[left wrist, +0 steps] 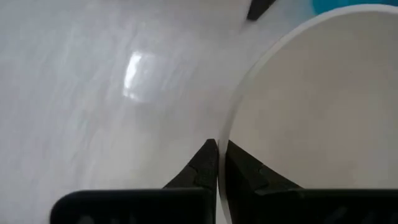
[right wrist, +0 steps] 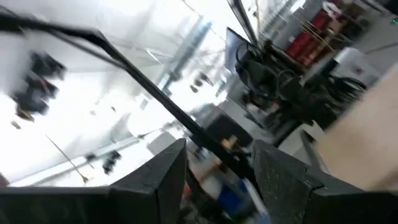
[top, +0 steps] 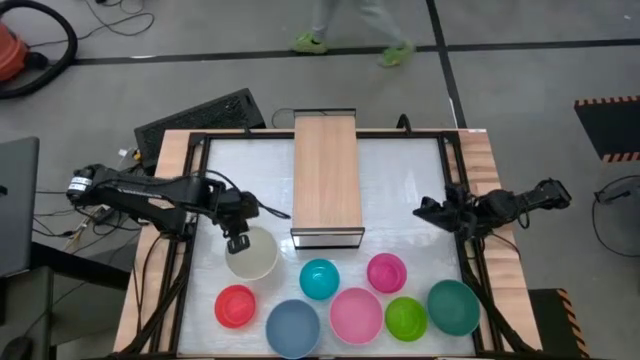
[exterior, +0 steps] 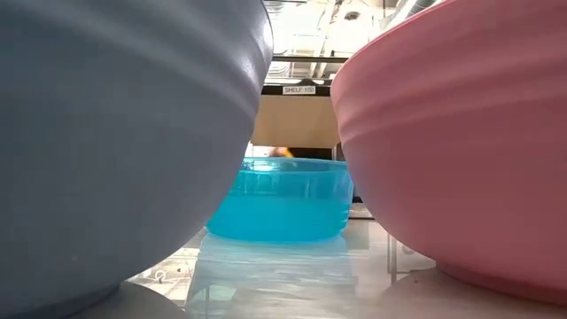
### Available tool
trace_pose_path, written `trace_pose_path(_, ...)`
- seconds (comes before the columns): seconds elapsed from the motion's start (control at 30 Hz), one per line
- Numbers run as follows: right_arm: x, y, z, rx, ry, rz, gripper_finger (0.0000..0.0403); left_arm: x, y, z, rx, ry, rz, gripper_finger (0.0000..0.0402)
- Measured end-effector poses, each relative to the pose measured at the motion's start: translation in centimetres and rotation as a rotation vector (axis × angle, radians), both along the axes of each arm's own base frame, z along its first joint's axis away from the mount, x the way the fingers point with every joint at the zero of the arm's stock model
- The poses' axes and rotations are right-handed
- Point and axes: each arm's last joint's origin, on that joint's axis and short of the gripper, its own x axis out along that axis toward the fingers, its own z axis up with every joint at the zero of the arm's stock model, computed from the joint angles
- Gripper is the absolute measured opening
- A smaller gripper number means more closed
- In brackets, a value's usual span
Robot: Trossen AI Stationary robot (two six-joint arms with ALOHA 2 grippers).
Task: Place and stack bowls onto a shelf
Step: Put the white bowl on the shelf
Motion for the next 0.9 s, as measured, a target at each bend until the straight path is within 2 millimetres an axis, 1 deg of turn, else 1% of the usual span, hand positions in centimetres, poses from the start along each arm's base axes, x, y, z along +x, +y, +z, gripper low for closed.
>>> trace_pose_path(0.07,-0.1,-0.1,0.1,0.012,-0.013,-0.016,0.0209,-0.4,0.3,2.8,-0.004,-0.006,0.099,0.0)
trace_pose_path(0.13,-0.1,-0.2,0.2,0.026,-0.019,-0.038,0.0209,-0.7,0.9,5.8,0.008,-0.064,0.226,0.0)
trace_pose_path(0.23,-0.1,-0.4,0.2,0.065,-0.01,-0.089,0.0209,-1.0,2.2,10.9,0.057,-0.266,0.426,0.0)
trace_pose_path(0.33,-0.1,-0.6,0.2,0.103,0.001,-0.165,0.0209,-1.3,4.2,15.1,0.137,-0.464,0.595,0.0)
trace_pose_path(0.4,-0.1,-0.7,0.2,0.113,0.003,-0.187,0.0209,-1.0,5.7,17.1,0.181,-0.562,0.668,0.0)
trace_pose_path(0.47,-0.1,-0.7,0.2,0.109,0.003,-0.19,0.0209,-0.5,7.4,18.7,0.202,-0.628,0.726,0.0)
trace_pose_path(0.53,-0.1,-0.7,0.2,0.11,0.003,-0.192,0.0209,0.3,9.2,19.8,0.204,-0.659,0.76,0.0)
trace_pose_path(0.63,-0.1,-0.7,0.2,0.112,0.005,-0.202,0.0209,2.2,12.3,20.4,0.158,-0.658,0.753,0.0)
trace_pose_path(0.77,-0.1,-0.7,0.2,0.112,0.005,-0.204,0.0209,5.1,16.7,19.9,0.05,-0.631,0.718,0.0)
trace_pose_path(0.83,-0.1,-0.7,0.2,0.112,0.008,-0.205,0.0209,6.1,18.8,19.1,-0.008,-0.6,0.741,0.0)
trace_pose_path(0.9,-0.1,-0.7,0.2,0.113,0.009,-0.21,0.0209,6.9,20.9,17.8,-0.038,-0.525,0.787,0.0)
